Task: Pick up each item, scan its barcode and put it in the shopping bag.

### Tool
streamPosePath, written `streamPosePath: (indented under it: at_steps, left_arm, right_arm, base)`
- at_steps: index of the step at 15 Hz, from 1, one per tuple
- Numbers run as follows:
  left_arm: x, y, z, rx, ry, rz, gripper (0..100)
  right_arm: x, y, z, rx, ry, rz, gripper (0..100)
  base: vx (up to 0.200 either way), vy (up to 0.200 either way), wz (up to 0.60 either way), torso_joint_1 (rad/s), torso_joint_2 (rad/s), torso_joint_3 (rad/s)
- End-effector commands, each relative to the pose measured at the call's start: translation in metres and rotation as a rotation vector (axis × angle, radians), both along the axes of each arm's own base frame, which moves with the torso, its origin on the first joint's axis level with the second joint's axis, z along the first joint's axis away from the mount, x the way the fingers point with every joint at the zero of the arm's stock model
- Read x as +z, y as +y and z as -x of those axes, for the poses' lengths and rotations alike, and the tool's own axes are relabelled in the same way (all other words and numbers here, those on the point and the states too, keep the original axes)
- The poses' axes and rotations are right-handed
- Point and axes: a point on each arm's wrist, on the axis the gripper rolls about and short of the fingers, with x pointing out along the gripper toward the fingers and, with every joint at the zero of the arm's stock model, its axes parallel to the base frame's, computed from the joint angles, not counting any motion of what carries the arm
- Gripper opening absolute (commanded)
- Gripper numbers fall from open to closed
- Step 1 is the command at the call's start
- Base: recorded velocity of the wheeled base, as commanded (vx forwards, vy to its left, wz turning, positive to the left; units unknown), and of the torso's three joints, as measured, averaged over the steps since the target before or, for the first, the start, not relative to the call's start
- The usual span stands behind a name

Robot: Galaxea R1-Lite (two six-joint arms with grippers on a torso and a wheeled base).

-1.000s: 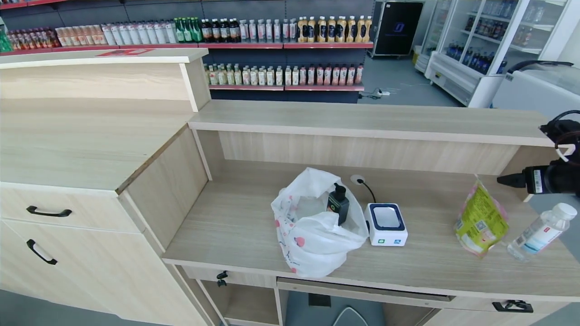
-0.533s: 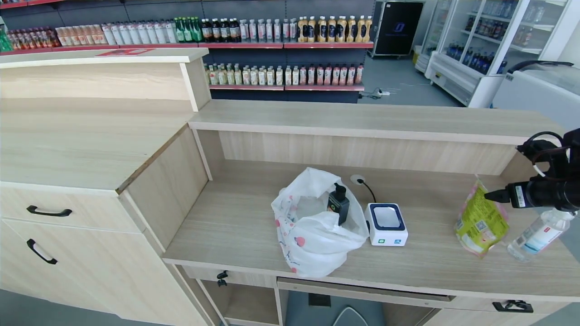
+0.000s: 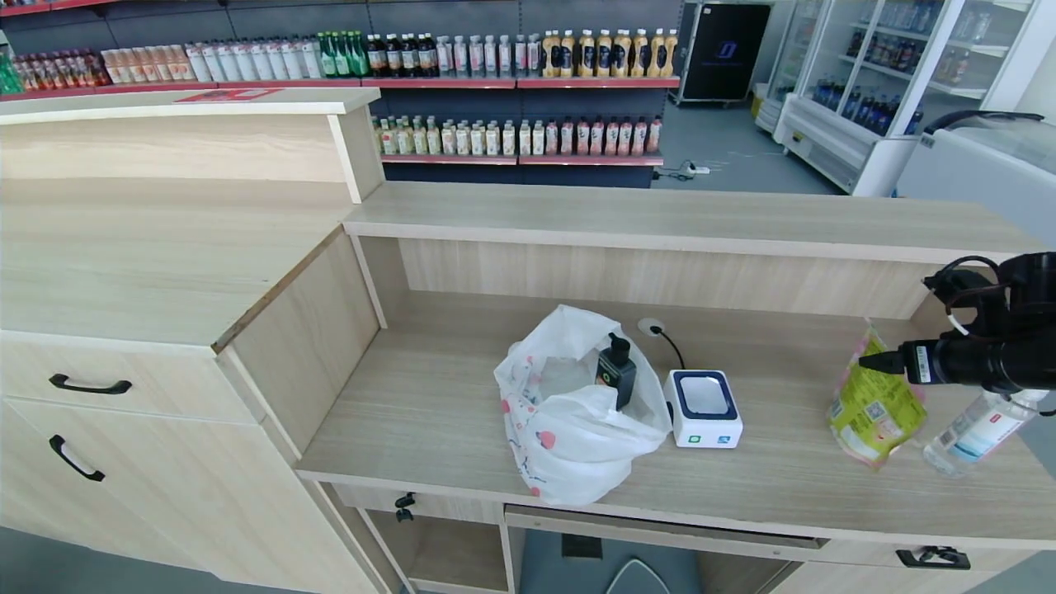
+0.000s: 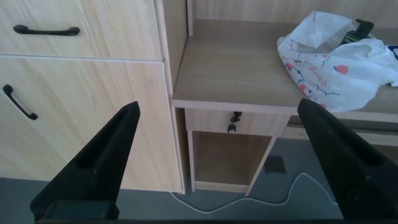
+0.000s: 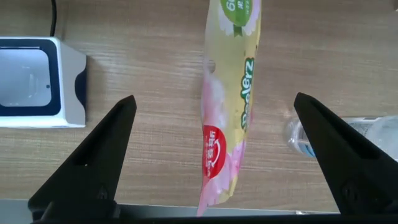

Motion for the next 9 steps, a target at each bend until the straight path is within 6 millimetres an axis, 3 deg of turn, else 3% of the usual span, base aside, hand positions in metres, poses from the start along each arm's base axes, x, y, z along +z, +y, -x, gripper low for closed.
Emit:
streamPosePath:
  at_steps: [1,9]
  left_arm:
    - [0.0,0.0,0.0,0.0,0.001,0.0,100]
    - [0.0,0.0,0.0,0.0,0.001,0.0,100]
  right_arm:
    - [-0.014,-0.001,-0.005,0.016,0.033,-0.022,100]
    - [-0.058,0.006,-0.032,0.097,0.013,-0.051,100]
  base:
    - [0.0,0.0,0.0,0.0,0.0,0.0]
    - [0.0,0.0,0.0,0.0,0.0,0.0]
